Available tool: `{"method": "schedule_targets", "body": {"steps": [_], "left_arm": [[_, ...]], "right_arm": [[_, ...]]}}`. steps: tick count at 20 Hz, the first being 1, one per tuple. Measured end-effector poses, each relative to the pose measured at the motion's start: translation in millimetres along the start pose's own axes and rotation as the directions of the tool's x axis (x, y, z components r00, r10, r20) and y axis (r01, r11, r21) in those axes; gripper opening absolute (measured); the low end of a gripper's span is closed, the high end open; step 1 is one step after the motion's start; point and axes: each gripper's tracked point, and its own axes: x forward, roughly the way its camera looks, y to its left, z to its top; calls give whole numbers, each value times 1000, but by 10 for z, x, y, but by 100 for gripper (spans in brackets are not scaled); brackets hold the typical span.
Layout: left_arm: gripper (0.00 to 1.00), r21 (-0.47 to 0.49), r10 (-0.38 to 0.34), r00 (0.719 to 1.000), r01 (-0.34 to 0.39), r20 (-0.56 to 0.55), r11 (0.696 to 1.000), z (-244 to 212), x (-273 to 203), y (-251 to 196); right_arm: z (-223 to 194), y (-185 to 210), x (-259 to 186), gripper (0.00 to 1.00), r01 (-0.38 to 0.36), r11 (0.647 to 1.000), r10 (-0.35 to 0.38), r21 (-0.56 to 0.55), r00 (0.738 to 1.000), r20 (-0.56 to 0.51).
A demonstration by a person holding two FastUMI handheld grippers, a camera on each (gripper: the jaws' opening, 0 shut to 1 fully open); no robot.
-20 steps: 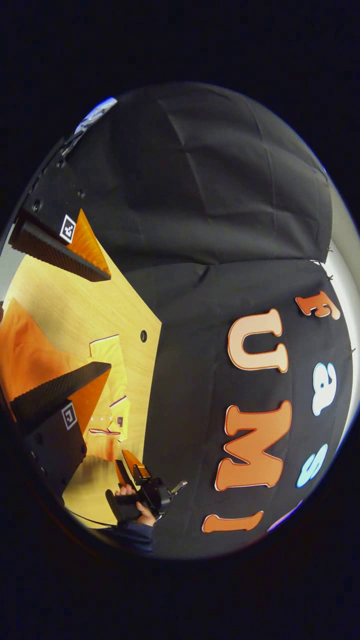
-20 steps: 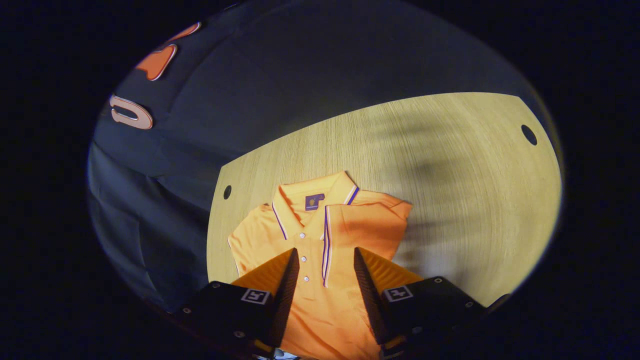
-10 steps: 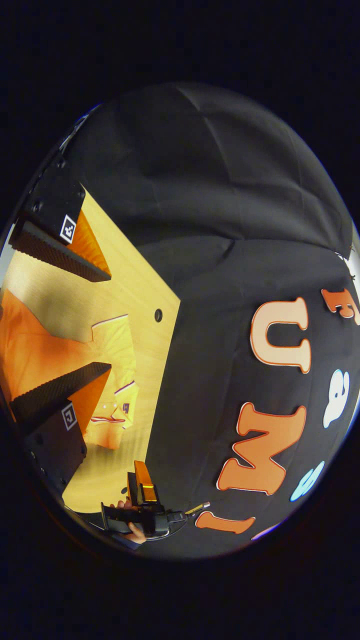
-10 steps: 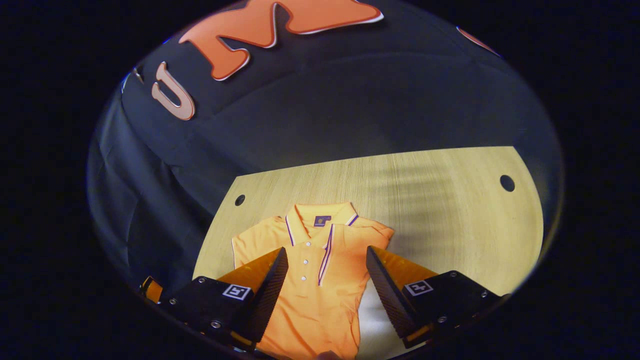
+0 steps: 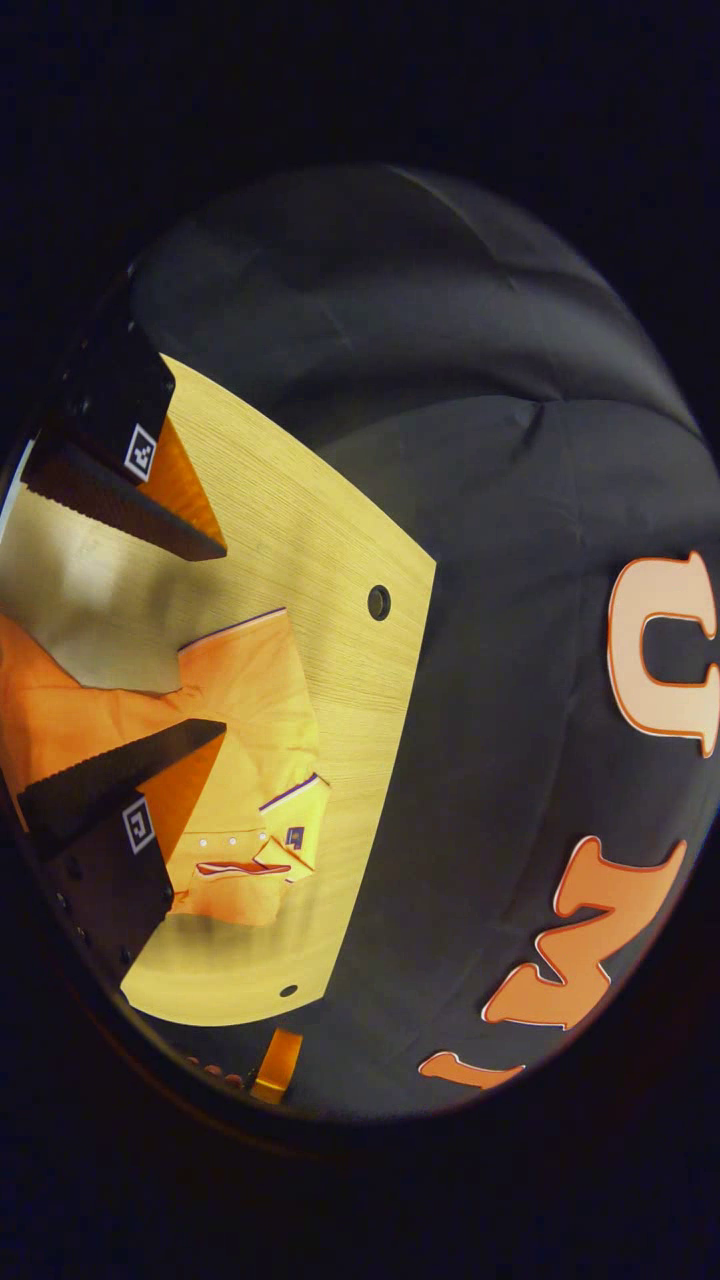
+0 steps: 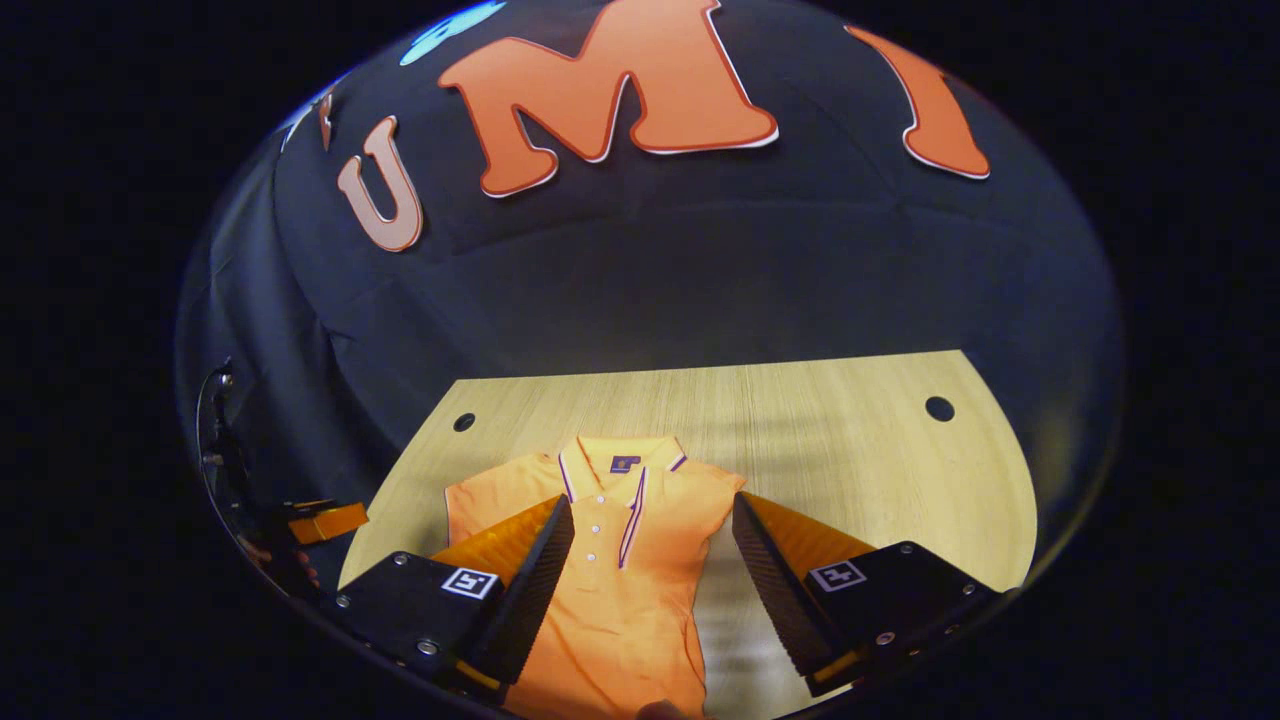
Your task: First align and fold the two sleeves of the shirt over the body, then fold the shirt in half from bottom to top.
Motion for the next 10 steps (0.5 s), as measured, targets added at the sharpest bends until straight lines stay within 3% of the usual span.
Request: {"method": "schedule_targets", "body": {"steps": [5, 10], "left_arm": [[98, 27, -63, 989, 67, -134, 997, -170, 455, -162], [97, 9, -94, 950, 102, -298, 995, -399, 897, -232]], "right_arm": [[161, 10, -321, 98, 98, 995, -94, -28, 988, 121], [256, -147, -825, 98, 193, 981, -190, 6, 959, 212]]}}
